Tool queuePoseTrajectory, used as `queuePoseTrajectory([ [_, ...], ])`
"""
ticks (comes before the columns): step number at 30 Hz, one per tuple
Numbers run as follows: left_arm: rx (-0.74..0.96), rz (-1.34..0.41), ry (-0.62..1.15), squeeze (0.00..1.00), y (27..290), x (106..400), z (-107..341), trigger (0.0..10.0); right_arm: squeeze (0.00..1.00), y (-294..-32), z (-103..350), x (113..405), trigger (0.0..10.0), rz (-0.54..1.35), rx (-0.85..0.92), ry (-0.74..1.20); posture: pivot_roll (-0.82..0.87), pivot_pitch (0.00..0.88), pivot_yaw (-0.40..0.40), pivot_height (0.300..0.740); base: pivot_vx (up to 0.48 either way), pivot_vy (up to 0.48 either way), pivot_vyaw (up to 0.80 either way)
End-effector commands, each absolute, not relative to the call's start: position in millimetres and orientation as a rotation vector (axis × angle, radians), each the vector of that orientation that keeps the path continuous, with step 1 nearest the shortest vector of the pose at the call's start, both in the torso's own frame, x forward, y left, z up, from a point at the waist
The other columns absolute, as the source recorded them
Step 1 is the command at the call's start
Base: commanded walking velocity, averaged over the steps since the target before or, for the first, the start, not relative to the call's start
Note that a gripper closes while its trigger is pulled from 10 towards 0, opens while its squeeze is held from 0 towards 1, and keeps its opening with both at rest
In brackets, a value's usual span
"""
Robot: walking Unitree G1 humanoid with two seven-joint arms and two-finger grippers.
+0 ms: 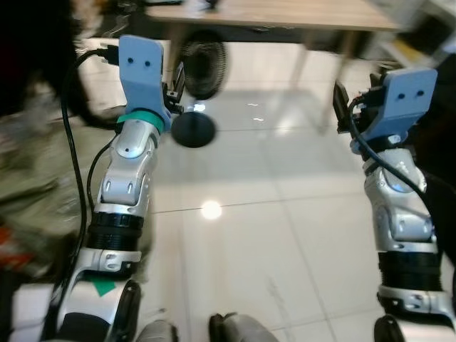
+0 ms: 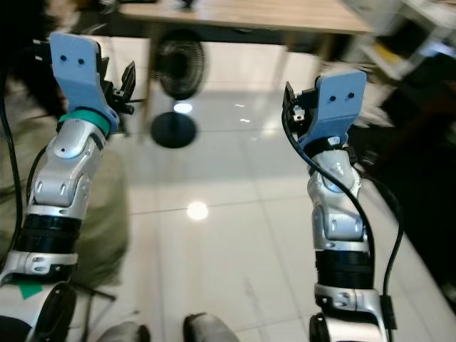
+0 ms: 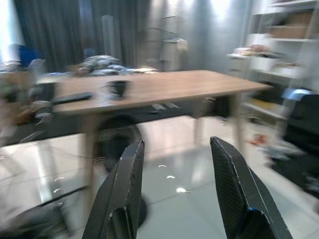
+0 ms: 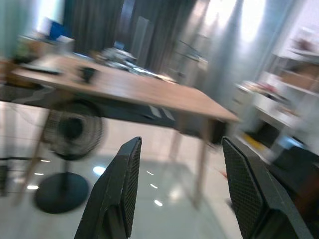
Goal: Setting the table
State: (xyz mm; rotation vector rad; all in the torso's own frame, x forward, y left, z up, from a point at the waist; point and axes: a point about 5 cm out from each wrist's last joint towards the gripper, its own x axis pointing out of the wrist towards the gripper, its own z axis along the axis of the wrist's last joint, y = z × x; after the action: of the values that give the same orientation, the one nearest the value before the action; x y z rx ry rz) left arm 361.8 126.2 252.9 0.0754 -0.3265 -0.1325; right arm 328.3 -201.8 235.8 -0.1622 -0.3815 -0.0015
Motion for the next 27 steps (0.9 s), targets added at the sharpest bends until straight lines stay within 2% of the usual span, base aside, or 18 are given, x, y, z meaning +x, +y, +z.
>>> queuePoseTrajectory([
  [1, 0.072, -0.153, -0.312, 0.0, 121, 362, 251, 10.0, 0.0, -204, 232, 328, 10.0, -0.009, -0.152, -0.364, -0.03, 0.0, -0.045, 0.74, 0.0, 0.0, -0.8],
  [10, 0.079, -0.158, -0.305, 0.0, 120, 362, 249, 10.0, 0.0, -204, 231, 327, 10.0, -0.01, -0.15, -0.361, -0.02, 0.0, -0.041, 0.74, 0.0, 0.0, -0.8],
  [17, 0.15, -0.164, -0.272, 0.0, 124, 359, 239, 10.0, 0.0, -202, 228, 328, 10.0, -0.023, -0.129, -0.359, 0.01, 0.0, -0.012, 0.74, 0.0, 0.0, -0.8],
  [23, 0.216, -0.164, -0.211, 0.0, 140, 357, 227, 10.0, 0.0, -189, 215, 331, 10.0, -0.023, -0.08, -0.35, 0.07, 0.0, 0.046, 0.74, 0.0, 0.0, -0.8],
  [27, 0.244, -0.154, -0.188, 0.0, 150, 355, 222, 10.0, 0.0, -180, 209, 332, 10.0, -0.017, -0.055, -0.339, 0.09, 0.0, 0.052, 0.74, 0.0, 0.0, -0.8],
])
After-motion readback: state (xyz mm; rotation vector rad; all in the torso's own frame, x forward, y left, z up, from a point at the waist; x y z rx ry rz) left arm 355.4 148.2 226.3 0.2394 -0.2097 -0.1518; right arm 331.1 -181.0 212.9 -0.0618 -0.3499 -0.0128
